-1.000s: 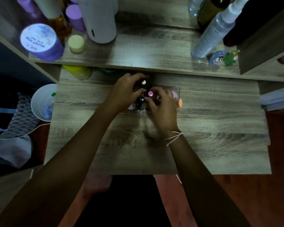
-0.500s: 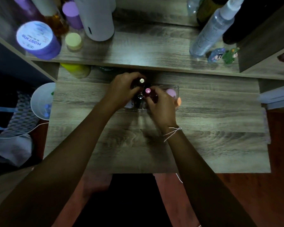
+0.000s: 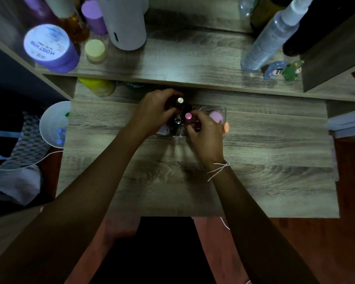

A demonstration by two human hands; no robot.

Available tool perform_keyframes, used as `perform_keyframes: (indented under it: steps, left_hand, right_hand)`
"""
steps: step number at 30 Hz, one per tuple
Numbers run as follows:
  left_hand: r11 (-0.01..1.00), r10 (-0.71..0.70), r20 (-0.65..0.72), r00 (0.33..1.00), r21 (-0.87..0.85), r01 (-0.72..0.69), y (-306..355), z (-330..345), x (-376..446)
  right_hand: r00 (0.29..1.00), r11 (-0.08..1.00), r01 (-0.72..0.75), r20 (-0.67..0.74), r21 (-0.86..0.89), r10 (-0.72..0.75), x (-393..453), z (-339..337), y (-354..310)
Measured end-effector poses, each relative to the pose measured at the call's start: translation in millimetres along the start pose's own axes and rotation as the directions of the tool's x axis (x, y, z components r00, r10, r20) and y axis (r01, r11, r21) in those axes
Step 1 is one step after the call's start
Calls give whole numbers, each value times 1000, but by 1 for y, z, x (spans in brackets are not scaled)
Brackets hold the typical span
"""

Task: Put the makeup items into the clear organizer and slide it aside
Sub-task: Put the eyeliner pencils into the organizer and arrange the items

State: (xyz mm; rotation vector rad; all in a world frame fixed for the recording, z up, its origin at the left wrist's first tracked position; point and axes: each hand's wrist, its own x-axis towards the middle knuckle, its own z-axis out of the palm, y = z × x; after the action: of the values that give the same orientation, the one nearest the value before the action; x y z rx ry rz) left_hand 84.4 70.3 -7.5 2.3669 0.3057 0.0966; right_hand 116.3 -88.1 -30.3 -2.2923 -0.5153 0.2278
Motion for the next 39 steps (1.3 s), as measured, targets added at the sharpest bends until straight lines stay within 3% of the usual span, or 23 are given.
perform_keyframes:
  steps: [4,9,15,23,26,33,39]
  left_hand:
    - [1000,-29,10,1000,11,28,0,-3,-1]
    - [993,-98,-190,977,-79,84,1,0,-37]
    - [989,-146,-53,988,-43,144,6,30,-72]
    - [990,-142,-125,982,-20,141,9,32,-63]
    - [994,-105,-107,989,-3,105,9,34,-61]
    - [999,-37,2,999,-7,37,9,44,-75]
    - [999,-45,-67,997,9,46,10,38,-68]
  right_hand:
    - [1000,1000,-9,1,-6,9,-2,-4,-1]
    - [991,991,-136,-12,4,136,-15,-5,6]
    - [988,987,-156,11,-40,156,-32,3,13]
    - [988,987,-154,6,-46,154,-21,6,6]
    - [991,990,-136,-4,-48,136,-19,8,2]
    - [961,962,-273,-40,2,273,-27,19,-5]
    - [962,966,-259,-89,11,258,-25,18,-7]
